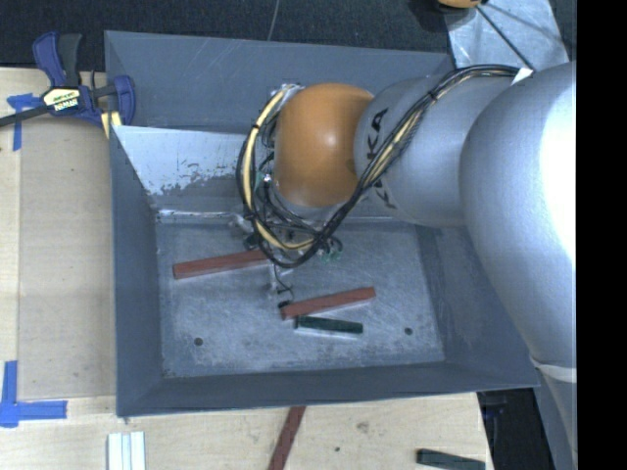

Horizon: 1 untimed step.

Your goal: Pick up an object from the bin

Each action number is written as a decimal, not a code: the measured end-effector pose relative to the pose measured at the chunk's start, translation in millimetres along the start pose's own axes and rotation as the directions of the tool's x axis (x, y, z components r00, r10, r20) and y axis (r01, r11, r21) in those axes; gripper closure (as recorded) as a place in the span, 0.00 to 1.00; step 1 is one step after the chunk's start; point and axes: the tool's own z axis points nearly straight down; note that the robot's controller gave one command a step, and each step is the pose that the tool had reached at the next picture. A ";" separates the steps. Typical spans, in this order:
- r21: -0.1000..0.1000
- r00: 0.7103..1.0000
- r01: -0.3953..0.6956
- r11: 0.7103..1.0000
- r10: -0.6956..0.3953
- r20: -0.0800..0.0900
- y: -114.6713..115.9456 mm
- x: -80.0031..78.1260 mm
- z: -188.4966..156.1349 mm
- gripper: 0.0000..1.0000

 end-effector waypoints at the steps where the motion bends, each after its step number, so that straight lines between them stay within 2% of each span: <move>1: -0.001 0.994 0.107 0.994 -0.107 -0.001 -3.4 -30.6 23.4 1.00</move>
Offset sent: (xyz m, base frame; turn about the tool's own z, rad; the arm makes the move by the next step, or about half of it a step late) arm 0.0000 0.0000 0.0000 0.0000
